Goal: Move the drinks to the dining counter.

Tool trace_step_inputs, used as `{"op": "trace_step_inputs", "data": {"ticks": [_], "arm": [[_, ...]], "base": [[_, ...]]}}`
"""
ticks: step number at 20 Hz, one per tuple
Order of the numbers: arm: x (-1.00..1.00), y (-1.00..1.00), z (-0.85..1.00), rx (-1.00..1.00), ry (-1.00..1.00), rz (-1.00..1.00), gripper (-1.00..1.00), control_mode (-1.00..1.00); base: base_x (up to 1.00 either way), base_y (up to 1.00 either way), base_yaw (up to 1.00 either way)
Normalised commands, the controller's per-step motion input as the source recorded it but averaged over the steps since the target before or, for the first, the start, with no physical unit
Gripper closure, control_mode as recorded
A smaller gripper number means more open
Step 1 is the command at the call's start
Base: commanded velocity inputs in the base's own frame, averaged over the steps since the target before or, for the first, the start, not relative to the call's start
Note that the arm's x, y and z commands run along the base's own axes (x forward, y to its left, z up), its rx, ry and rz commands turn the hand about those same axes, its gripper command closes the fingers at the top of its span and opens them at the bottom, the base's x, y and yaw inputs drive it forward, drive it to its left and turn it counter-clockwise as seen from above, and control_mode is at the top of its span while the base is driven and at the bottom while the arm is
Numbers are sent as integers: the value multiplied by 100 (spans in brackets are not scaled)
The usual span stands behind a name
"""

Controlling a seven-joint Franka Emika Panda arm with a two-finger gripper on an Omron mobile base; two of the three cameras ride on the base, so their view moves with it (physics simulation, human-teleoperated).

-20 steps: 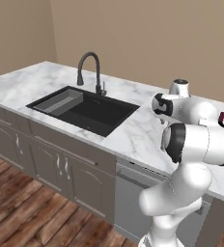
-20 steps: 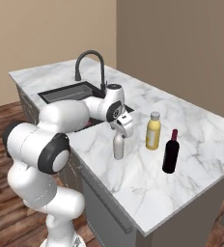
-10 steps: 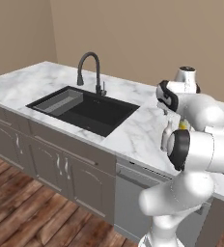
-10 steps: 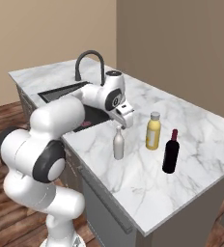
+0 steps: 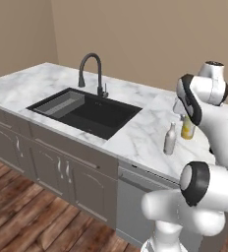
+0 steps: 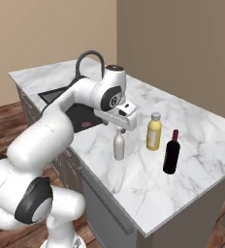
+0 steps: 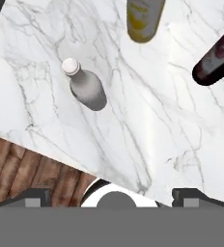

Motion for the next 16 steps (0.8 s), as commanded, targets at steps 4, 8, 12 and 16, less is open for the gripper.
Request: {"op": "trace_step_inputs", "data": {"ticks": [4, 8, 12, 16], "arm": [[-100, 0, 69, 0, 0, 44, -100, -100], [-100, 0, 43, 0, -2, 41, -100, -100], [-100, 18, 2, -9, -28, 28, -100, -100], [-90, 76, 0, -18, -58, 9, -100, -100]], "base": [[0, 0, 0], [0, 0, 0], [0, 0, 0], [0, 0, 0]]}}
